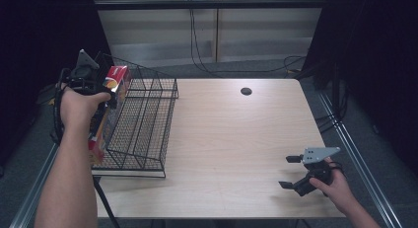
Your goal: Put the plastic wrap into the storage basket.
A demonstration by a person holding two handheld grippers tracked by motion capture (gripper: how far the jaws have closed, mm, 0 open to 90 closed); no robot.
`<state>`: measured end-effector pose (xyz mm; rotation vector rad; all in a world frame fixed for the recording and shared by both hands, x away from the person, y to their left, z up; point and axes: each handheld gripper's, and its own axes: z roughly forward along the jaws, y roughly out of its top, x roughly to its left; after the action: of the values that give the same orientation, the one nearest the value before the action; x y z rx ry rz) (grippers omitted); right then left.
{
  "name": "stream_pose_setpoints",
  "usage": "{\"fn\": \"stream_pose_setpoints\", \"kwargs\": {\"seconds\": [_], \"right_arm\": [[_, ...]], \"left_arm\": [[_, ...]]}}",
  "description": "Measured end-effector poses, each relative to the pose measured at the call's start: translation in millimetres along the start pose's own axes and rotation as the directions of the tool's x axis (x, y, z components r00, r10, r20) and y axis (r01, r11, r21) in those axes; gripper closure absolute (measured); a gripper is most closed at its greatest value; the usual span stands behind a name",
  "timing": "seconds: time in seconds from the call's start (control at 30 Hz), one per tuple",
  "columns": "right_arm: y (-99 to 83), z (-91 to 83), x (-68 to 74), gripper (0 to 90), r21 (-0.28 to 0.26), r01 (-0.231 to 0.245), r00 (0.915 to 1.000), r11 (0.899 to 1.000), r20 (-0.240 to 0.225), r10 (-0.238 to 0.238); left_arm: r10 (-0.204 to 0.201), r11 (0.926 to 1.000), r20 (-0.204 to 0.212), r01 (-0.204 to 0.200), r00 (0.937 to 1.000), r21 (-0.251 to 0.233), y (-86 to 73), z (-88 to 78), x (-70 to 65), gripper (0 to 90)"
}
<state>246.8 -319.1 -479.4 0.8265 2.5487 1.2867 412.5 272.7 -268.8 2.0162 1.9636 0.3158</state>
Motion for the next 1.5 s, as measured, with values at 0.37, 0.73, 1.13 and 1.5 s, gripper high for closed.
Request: {"fn": "stream_pose_setpoints", "kwargs": {"seconds": [0.37, 0.73, 1.13, 1.5], "right_arm": [[0.1, 0.5, 0.2, 3.2, 0.001, 0.000, 1.0000, 1.000, -0.003, 0.000], [0.0, 0.6, 0.3, 3.2, 0.004, 0.003, 1.0000, 1.000, -0.003, -0.003], [0.2, 3.2, -0.3, 3.2, 0.010, 0.004, 1.0000, 1.000, -0.009, -0.004], [-1.6, -0.5, 1.9, 3.2, 0.011, 0.002, 1.0000, 1.000, -0.005, -0.002]], "left_arm": [[-0.019, 0.9997, -0.005, 0.019, 0.9998, 0.014, -3.6, 6.3, 3.9, 43.0], [-0.044, 0.9987, 0.002, 0.044, 0.9990, 0.024, -4.5, 8.3, 4.8, 42.3], [-0.093, 0.9954, 0.021, 0.092, 0.9955, 0.025, -5.8, 13.5, 12.0, 41.6], [-0.086, 0.9963, -0.021, 0.085, 0.9961, -0.007, -3.7, 12.1, 8.3, 38.3]]}}
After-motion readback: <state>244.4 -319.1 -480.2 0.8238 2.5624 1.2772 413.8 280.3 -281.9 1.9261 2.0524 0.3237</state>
